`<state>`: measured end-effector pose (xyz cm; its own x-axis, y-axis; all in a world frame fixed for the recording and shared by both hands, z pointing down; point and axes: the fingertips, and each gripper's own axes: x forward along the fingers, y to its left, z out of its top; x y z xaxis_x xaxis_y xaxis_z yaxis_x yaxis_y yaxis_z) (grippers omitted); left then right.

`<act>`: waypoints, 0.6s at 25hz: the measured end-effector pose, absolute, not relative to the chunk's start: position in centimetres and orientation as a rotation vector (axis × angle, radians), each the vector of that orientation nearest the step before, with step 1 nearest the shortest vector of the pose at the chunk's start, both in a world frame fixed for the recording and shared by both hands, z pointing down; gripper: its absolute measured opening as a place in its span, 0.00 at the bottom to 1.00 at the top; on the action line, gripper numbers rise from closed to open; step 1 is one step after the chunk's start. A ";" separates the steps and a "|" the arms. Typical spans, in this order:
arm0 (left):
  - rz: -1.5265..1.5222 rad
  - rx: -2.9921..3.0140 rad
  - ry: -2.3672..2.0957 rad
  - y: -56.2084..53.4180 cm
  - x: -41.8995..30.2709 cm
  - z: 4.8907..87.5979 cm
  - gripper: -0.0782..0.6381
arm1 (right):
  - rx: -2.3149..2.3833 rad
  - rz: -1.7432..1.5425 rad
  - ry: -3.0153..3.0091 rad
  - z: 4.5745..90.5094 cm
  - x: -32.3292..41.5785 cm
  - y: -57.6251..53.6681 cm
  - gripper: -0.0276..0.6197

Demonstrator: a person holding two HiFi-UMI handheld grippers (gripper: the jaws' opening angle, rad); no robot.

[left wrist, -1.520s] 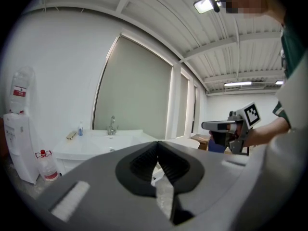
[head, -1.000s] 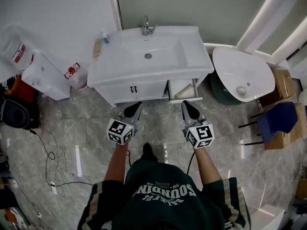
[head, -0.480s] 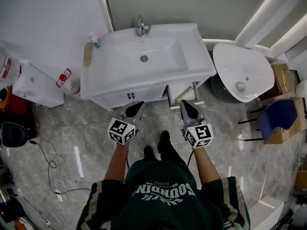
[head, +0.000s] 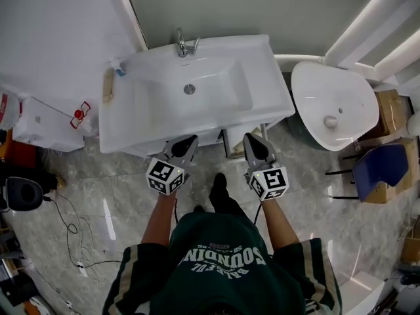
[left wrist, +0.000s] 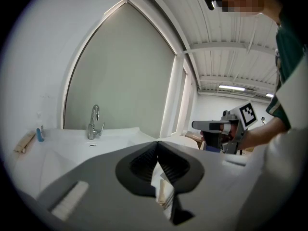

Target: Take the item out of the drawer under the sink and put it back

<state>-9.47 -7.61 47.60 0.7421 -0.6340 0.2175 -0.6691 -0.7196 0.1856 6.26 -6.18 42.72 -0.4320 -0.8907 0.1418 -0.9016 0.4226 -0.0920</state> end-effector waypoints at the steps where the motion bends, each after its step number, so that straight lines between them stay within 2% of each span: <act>1: 0.203 2.691 -1.023 -8.3 -8.9 47.6 0.18 | 1.629 0.242 -2.589 42.9 6.7 -6.8 0.05; 15: 0.236 2.675 -1.004 -12.4 -5.1 48.1 0.18 | 1.605 0.333 -2.587 45.4 9.9 -10.9 0.05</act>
<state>-5.12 -12.35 48.14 0.7463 -0.6187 0.2455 -0.6633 -0.7220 0.1968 9.87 -10.87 45.42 -0.4484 -0.8754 0.1807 -0.8926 0.4279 -0.1419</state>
